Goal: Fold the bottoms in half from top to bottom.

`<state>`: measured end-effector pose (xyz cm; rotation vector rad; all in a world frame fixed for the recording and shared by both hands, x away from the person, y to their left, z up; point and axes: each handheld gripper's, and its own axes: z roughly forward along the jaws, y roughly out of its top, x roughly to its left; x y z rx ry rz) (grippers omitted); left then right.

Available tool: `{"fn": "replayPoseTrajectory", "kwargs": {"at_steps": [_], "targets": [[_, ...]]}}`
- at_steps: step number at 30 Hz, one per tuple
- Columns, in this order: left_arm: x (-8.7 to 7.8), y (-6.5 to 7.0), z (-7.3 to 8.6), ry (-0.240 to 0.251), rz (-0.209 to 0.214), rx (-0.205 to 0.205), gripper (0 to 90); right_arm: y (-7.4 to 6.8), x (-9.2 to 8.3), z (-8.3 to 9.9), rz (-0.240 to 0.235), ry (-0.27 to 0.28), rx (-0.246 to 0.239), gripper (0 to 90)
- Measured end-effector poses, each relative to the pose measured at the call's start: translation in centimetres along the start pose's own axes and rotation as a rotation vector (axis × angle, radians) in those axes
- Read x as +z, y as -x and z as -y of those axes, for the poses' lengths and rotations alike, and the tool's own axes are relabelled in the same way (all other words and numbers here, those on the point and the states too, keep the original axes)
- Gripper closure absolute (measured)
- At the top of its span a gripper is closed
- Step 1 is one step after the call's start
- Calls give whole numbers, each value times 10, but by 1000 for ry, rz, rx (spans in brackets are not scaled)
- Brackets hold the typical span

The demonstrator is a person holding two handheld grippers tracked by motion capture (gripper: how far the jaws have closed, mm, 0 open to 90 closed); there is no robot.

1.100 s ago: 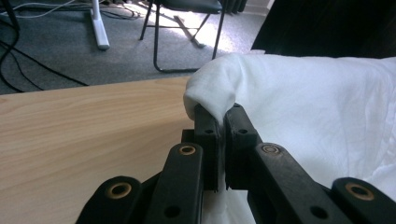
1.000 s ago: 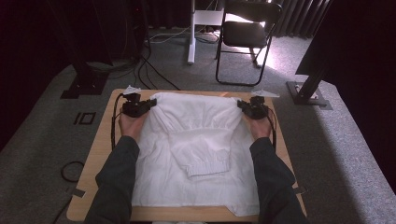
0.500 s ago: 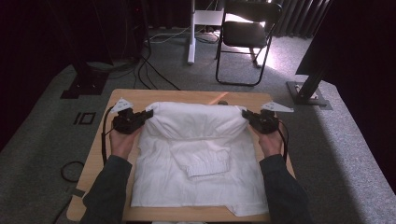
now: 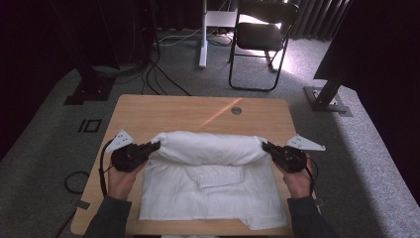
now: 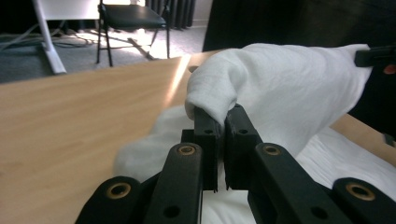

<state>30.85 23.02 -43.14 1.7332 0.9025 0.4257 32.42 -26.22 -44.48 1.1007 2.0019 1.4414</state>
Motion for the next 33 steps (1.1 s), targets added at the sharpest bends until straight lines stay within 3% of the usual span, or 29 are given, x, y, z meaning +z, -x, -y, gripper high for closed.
{"fn": "replayPoseTrajectory", "kwargs": {"at_steps": [7, 15, 18, 20, 22, 23, 25, 27, 30, 33], "targets": [[-13, 15, 43, -47, 27, -43, 855, -18, -23, 42, -9, 2, 43, 851], [-15, 17, 90, -138, 38, -147, 834, -36, -31, 79, -21, -51, 79, 844], [-16, 19, 105, -175, 42, -175, 812, -41, -35, 90, -19, -73, 87, 839], [-16, 20, 111, -208, 43, -172, 762, -43, -37, 97, -18, -95, 90, 835], [-20, 20, 112, -188, 46, -176, 712, -44, -38, 100, -17, -108, 89, 825], [-22, 19, 111, -172, 47, -180, 632, -46, -41, 102, -21, -117, 77, 742], [-28, 17, 103, -129, 31, -184, 573, -47, -47, 98, -10, -91, 71, 569], [-31, 17, 89, -90, 18, -169, 541, -46, -52, 87, 7, -56, 74, 473], [-28, 19, 64, -53, -13, -121, 530, -45, -48, 66, 31, -30, 66, 427], [-14, 23, 39, -44, -47, -102, 532, -49, -33, 45, 41, -34, 62, 431]]}}
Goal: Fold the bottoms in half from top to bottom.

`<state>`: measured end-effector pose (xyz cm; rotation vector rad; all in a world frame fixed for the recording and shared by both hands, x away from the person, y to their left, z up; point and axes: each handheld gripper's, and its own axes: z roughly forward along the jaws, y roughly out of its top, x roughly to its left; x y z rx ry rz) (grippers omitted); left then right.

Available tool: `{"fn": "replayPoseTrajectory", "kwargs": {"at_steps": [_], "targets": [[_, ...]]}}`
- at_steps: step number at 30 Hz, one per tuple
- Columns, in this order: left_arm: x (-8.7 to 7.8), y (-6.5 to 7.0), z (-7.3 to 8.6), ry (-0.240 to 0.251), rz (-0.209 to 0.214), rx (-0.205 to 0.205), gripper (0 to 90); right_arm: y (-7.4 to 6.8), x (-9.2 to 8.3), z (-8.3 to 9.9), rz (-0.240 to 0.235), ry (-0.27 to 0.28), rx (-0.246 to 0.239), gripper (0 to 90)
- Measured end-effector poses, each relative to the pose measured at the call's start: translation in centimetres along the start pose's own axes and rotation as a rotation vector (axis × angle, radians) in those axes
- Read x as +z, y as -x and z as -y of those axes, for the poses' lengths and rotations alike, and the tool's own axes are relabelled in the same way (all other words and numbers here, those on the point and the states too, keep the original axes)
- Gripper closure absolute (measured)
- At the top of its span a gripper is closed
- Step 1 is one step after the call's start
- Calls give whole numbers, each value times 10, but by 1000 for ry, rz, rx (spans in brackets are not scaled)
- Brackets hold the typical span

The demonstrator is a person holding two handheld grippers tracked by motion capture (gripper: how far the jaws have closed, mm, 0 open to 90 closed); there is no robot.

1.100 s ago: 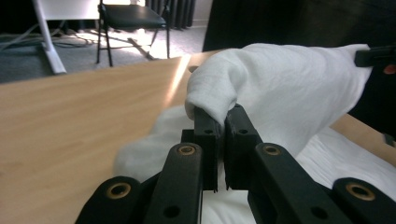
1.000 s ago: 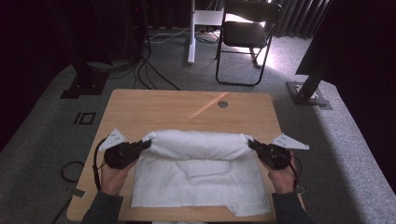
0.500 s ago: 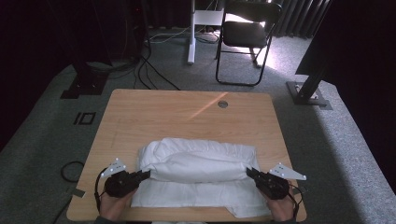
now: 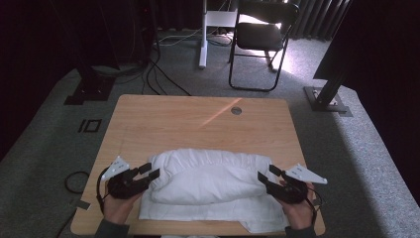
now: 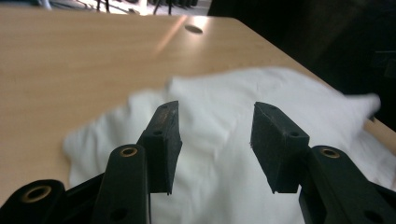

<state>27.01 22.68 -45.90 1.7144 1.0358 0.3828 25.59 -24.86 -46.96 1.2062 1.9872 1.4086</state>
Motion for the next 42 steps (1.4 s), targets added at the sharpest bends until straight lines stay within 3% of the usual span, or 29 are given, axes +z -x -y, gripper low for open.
{"fn": "replayPoseTrajectory", "kwargs": {"at_steps": [3, 6, 10, 13, 16, 20, 24, 27, 30, 31, 34, 39, 42], "targets": [[28, 10, -26, -1, -5, 21, 531, -11, 24, -25, 12, -18, -20, 433], [62, 21, -39, -37, -6, 32, 531, -22, 58, -46, 24, -44, -37, 439], [100, 33, -26, -141, -20, 49, 530, -32, 105, -47, 42, -111, -38, 450], [111, 38, -2, -206, -16, 56, 530, -36, 125, -31, 38, -182, -52, 452], [109, 40, 23, -240, -17, 55, 529, -39, 124, -7, 31, -206, -66, 443], [98, 42, 47, -235, -27, 68, 518, -41, 104, 20, 38, -161, -83, 434], [83, 41, 62, -202, -51, 64, 506, -44, 84, 41, 59, -146, -133, 431], [72, 36, 69, -176, -119, 61, 473, -45, 79, 55, 65, -190, -169, 430], [64, 27, 72, -182, -293, 75, 347, -45, 84, 64, 68, -223, -200, 430], [64, 23, 72, -193, -337, 55, 304, -45, 86, 64, 71, -230, -200, 430], [69, 8, 74, -243, -343, -3, 165, -45, 92, 62, 68, -256, -202, 430], [78, -2, 75, -298, -391, -28, 30, -44, 96, 60, 56, -268, -199, 429], [81, -10, 72, -313, -397, -56, 21, -43, 103, 57, 52, -270, -210, 429]]}}
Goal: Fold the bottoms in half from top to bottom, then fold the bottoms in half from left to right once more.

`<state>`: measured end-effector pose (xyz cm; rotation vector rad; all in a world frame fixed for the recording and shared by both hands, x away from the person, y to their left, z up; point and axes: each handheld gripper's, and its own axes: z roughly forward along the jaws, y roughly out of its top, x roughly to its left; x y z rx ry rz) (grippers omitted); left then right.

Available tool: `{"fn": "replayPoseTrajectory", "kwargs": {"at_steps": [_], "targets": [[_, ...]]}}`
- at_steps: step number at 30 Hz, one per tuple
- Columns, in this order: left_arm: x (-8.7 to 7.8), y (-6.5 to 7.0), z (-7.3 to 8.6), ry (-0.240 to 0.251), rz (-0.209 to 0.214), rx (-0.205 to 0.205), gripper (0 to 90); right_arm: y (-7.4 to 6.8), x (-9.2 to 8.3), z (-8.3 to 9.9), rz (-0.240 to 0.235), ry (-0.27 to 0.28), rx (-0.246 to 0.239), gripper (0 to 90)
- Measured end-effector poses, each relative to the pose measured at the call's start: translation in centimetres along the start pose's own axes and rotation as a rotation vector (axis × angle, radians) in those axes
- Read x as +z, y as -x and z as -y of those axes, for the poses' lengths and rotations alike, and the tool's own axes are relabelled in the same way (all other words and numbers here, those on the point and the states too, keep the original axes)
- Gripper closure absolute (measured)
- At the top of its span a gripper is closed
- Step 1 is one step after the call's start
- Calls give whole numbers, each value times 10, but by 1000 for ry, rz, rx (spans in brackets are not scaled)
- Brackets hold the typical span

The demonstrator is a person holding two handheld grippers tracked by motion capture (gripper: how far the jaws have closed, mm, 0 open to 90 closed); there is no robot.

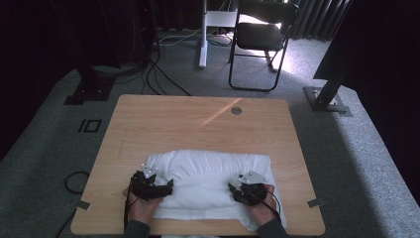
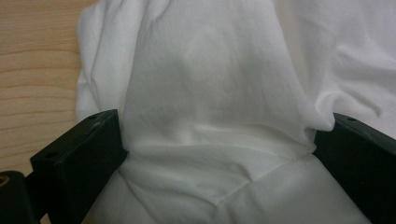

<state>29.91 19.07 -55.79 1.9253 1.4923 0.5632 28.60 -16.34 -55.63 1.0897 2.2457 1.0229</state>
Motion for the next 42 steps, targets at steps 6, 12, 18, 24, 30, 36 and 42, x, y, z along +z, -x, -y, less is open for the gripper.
{"fn": "replayPoseTrajectory", "kwargs": {"at_steps": [6, 12, 18, 24, 30, 36, 42], "targets": [[11, -13, -12, -3, -30, -16, 17, 2, 19, -17, 4, -12, -7, 429], [19, -25, -22, -1, -25, -18, 18, 6, 33, -30, 0, -13, -5, 429], [24, -31, -28, 2, -27, -28, 17, 11, 43, -37, -1, -8, -6, 429], [24, -35, -35, -19, -50, -77, 19, 14, 51, -43, -6, -5, 2, 428], [17, -41, -33, -28, -44, -93, 18, 15, 51, -43, -10, -1, 7, 428], [19, -44, -29, -25, -45, -98, 1, 15, 51, -42, -7, 3, 5, 428], [15, -46, -21, -11, -102, -100, 1, 15, 51, -41, -10, 16, 6, 429]]}}
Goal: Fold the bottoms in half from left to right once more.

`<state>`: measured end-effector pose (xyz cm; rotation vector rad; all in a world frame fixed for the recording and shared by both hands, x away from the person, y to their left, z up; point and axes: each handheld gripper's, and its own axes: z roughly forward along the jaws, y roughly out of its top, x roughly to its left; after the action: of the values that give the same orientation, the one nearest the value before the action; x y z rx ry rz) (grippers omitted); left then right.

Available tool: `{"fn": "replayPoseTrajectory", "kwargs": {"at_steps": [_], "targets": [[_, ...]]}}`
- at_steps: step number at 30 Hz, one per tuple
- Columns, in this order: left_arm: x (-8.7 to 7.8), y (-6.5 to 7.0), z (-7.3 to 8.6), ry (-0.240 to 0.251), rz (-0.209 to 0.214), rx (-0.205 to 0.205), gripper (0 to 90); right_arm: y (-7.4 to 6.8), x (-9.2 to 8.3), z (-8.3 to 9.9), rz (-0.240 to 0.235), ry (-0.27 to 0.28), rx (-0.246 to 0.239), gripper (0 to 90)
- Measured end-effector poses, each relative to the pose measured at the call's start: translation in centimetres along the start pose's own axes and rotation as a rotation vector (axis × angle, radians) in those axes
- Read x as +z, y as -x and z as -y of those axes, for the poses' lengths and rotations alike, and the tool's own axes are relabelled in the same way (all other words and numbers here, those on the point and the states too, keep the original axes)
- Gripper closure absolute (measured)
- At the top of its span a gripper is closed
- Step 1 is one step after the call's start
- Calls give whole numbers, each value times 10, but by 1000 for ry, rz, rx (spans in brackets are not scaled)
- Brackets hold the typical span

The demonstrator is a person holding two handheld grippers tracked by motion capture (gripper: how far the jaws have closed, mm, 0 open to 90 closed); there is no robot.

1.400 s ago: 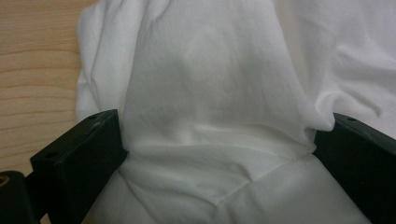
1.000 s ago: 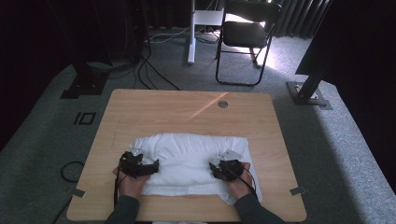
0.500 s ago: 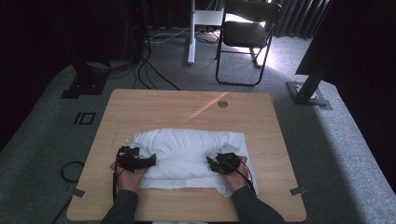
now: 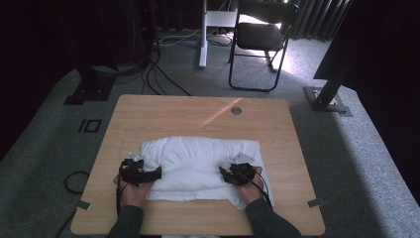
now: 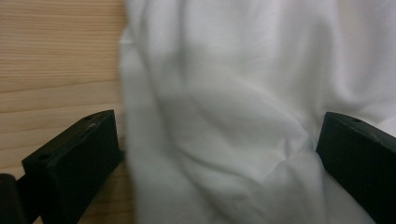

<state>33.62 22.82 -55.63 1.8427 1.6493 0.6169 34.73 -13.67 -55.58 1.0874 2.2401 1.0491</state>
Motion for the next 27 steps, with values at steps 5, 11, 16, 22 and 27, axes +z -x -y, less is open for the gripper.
{"fn": "replayPoseTrajectory", "kwargs": {"at_steps": [5, 11, 16, 22, 27], "targets": [[-3, -5, 2, 6, 24, 0, 3, 0, 0, 0, 1, 2, 2, 429], [-6, 2, 1, -2, 25, 29, 89, 0, 0, 1, 1, 6, 5, 428], [-11, 9, -4, -23, 108, 45, 559, -1, 0, 2, 4, 10, 6, 428], [-12, 3, -3, 18, 194, 52, 812, 0, 0, 1, 0, 11, 8, 428], [-23, -4, -5, 79, 234, 27, 827, 0, 0, 1, -4, 11, 8, 428]]}}
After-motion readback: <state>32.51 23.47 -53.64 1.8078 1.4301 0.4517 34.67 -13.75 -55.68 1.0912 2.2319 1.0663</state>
